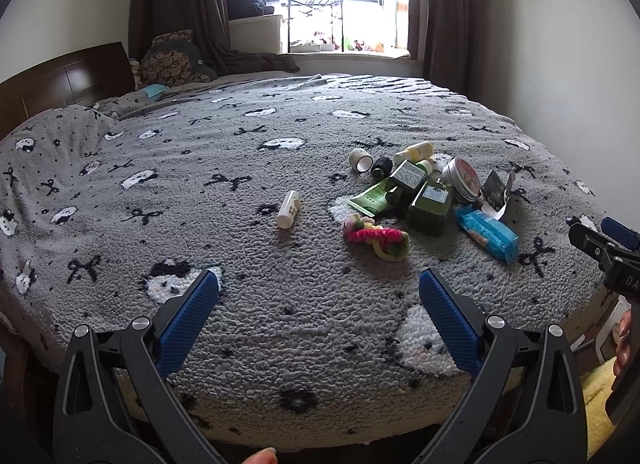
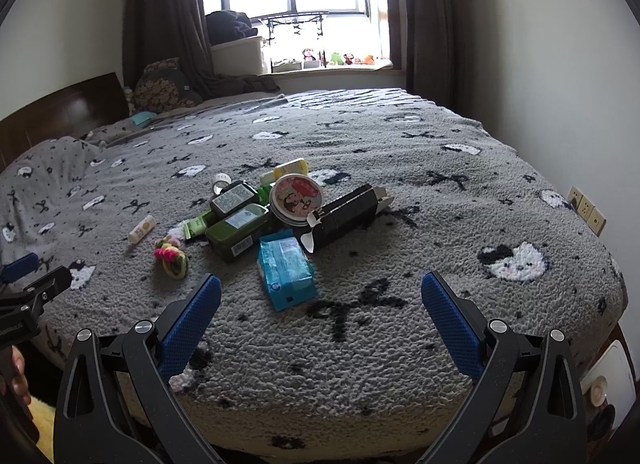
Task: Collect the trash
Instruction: 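Grasp the blue wet-wipes pack with the right tool while the left tool approaches the fuzzy toy, then grasp the pink-and-yellow fuzzy toy with the left tool, then lower the wipes pack and fuzzy toy below the bed edge toward the bin, then open both tools to drop the wipes pack and toy into the bin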
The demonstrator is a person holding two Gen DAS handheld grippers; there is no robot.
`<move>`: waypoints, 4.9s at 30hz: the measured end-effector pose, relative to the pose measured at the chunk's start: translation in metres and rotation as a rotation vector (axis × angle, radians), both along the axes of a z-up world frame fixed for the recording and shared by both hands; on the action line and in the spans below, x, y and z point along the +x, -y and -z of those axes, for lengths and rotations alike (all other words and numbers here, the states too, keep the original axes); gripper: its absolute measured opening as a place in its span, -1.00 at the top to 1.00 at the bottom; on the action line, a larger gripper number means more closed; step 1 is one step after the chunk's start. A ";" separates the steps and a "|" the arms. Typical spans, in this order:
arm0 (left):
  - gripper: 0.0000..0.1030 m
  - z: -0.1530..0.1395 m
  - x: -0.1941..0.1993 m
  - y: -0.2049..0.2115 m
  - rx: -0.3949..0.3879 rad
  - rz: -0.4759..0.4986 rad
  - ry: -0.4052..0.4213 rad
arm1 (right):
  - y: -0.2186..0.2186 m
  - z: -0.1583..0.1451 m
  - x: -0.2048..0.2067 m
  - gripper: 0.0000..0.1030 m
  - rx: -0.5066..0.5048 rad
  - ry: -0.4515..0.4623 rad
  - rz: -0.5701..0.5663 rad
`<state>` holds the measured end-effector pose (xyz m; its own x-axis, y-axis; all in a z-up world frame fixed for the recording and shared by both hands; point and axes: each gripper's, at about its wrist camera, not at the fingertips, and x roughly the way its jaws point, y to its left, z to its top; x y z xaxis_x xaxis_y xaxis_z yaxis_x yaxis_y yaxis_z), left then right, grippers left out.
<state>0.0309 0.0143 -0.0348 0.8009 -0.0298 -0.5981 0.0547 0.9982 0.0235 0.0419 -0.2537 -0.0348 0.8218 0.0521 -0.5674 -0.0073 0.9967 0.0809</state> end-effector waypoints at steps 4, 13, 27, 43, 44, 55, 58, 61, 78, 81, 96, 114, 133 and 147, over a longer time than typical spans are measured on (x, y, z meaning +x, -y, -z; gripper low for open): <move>-0.84 0.016 0.012 -0.003 -0.017 -0.006 -0.040 | -0.001 0.017 0.012 -0.94 -0.009 -0.031 -0.004; -0.84 0.044 0.039 0.007 -0.004 0.001 -0.101 | -0.020 0.057 0.061 -0.94 0.023 -0.150 -0.085; -0.84 0.059 0.081 0.021 -0.106 0.027 -0.156 | -0.032 0.081 0.112 -0.70 0.010 -0.216 -0.103; -0.28 0.076 0.153 0.053 -0.067 0.045 -0.253 | -0.016 0.074 0.101 0.15 0.005 -0.189 -0.051; -0.24 0.075 0.152 0.053 -0.059 0.051 -0.252 | -0.015 0.073 0.099 0.16 0.007 -0.191 -0.053; 0.07 0.072 0.109 0.043 -0.099 0.108 -0.257 | -0.013 0.065 0.057 0.16 0.061 -0.203 -0.107; 0.24 0.070 0.092 0.039 -0.112 0.112 -0.248 | -0.018 0.062 0.042 0.17 0.048 -0.189 -0.133; 0.26 0.067 0.076 0.034 -0.135 0.110 -0.237 | -0.026 0.060 0.026 0.17 0.027 -0.175 -0.157; 0.58 0.043 -0.012 0.038 -0.129 0.187 -0.102 | -0.034 0.028 -0.044 0.17 0.022 -0.062 -0.185; 0.58 0.034 -0.037 0.036 -0.120 0.191 -0.063 | -0.038 0.028 -0.059 0.17 0.017 -0.050 -0.203; 0.57 0.101 -0.115 0.034 -0.070 0.235 -0.203 | -0.064 0.100 -0.107 0.17 -0.008 -0.291 -0.347; 0.56 0.213 -0.102 0.023 -0.147 0.250 -0.554 | -0.070 0.198 -0.090 0.17 0.089 -0.618 -0.323; 0.14 0.230 -0.102 0.036 -0.102 0.278 -0.643 | -0.060 0.213 -0.080 -0.24 0.120 -0.666 -0.327; -0.49 0.111 -0.095 0.009 -0.093 0.183 -0.342 | -0.018 0.113 -0.083 -0.81 0.123 -0.311 -0.260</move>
